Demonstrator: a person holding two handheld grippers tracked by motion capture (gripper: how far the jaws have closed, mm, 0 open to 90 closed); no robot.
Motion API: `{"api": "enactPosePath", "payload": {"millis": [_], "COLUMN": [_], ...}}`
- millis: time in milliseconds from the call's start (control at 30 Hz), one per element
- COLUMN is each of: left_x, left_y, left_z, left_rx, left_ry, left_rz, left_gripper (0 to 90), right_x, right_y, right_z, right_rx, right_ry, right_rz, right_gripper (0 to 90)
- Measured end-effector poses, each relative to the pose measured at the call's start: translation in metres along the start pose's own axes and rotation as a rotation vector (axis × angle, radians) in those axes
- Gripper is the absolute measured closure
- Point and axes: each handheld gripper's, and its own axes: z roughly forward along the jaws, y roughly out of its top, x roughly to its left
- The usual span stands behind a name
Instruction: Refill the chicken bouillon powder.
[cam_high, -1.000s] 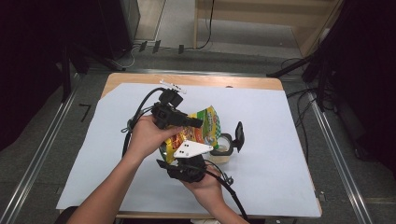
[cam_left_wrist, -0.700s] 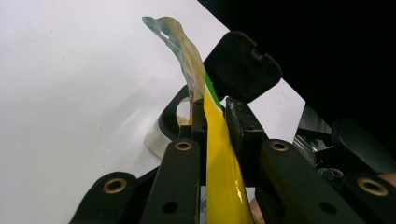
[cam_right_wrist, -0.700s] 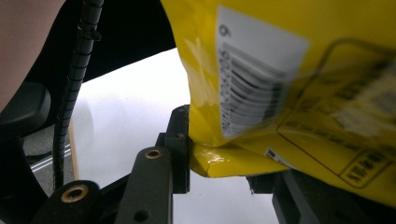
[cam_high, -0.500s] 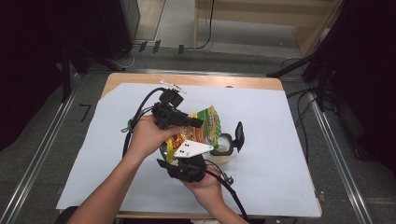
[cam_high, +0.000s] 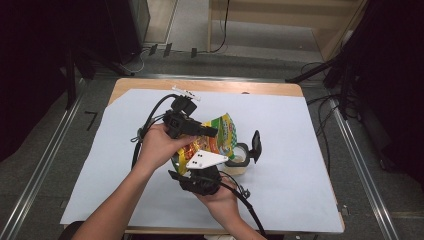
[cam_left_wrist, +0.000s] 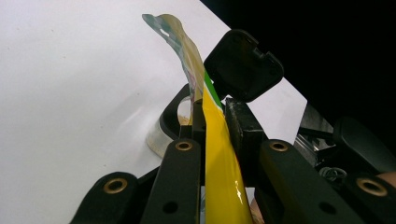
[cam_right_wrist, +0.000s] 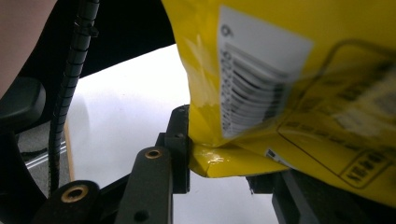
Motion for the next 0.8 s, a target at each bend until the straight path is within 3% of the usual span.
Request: {"api": "enactPosePath", "payload": {"millis": [800], "left_x": [-0.0003], "left_y": [0.0003], "left_z": [-0.0004], "left_rx": [-0.001], "left_ry": [-0.004], "left_rz": [0.005], "left_gripper": [83.0], "right_x": [0.0003], "right_y": [0.0001], "right_z": [-0.0005], "right_rx": [-0.001], "right_ry": [-0.001], "right_rz": [-0.005], "right_gripper": [68.4]}}
